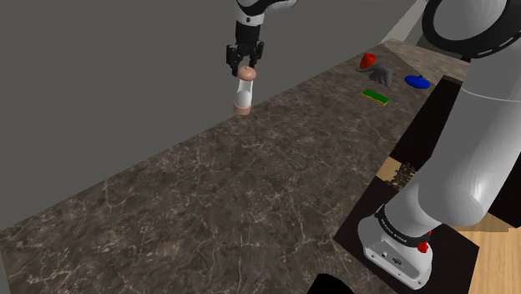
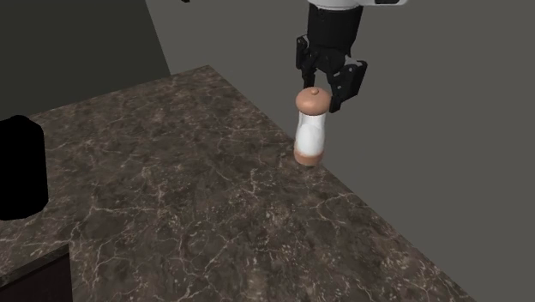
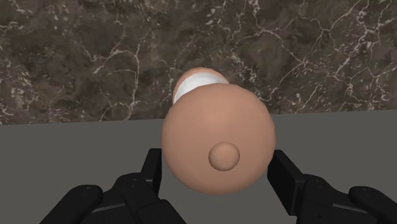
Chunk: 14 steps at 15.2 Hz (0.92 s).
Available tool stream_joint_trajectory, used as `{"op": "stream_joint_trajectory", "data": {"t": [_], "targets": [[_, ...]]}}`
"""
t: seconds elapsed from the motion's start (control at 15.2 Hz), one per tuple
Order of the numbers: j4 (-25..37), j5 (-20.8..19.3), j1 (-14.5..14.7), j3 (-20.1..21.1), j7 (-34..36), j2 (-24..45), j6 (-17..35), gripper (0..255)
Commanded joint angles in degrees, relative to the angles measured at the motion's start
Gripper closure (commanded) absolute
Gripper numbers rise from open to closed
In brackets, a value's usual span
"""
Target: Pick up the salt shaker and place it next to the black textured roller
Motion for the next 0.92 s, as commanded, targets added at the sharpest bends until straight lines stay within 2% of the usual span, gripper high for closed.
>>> {"op": "stream_joint_trajectory", "data": {"t": [0.0,0.86], "targets": [[1.1,0.0,0.0,0.0,0.0,-0.4,-1.6,255],[11.4,0.0,0.1,0.1,0.0,-0.3,-11.7,255]]}}
